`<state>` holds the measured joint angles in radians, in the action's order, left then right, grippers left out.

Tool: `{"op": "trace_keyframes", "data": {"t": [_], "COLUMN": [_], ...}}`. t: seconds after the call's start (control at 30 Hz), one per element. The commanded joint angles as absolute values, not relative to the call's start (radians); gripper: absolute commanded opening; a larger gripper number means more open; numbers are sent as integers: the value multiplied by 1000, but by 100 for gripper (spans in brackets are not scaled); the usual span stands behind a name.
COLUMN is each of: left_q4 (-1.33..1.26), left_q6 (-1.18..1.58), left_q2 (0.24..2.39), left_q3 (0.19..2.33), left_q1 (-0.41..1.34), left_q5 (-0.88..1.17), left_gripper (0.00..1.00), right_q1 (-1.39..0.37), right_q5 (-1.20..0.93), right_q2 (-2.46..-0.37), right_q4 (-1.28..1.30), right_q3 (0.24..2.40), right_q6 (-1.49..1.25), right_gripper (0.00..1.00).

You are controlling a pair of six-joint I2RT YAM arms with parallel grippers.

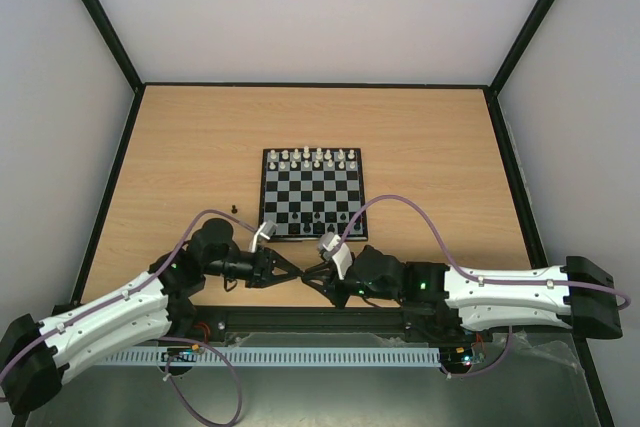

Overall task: Set up the chess pieces on the board
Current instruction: Place the chess piece on the chessboard.

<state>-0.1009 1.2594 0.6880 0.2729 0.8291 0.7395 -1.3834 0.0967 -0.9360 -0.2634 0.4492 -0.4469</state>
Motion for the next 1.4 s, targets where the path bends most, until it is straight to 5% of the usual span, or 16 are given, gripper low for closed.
{"op": "trace_keyframes", "data": {"t": [0.0, 0.37, 0.43, 0.53, 0.77, 1.0, 1.37], "left_q4": [-117, -110, -71, 60, 439, 665, 805], "left_q6": [1246, 1232, 1212, 1139, 888, 724, 725], "left_q2": [691, 703, 704, 705, 813, 1029, 1338], "left_q3": [256, 262, 277, 336, 553, 764, 1029], "left_q1": [814, 790, 785, 765, 692, 690, 826], "left_q5": [768, 764, 747, 713, 576, 265, -170], "left_gripper": [18, 3, 2, 2, 2, 2, 2], "right_q1": [-1394, -1394, -1394, -1394, -1392, -1355, -1238], "right_q5": [93, 87, 97, 162, 391, 530, 462], "right_q2": [-940, -954, -953, -944, -848, -772, -715], "right_q4": [-291, -297, -289, -244, -35, 116, 123], "right_q3": [452, 454, 457, 472, 513, 510, 432], "right_q6": [-428, -432, -440, -469, -562, -662, -679], "right_gripper": [8, 15, 27, 59, 86, 95, 97]}}
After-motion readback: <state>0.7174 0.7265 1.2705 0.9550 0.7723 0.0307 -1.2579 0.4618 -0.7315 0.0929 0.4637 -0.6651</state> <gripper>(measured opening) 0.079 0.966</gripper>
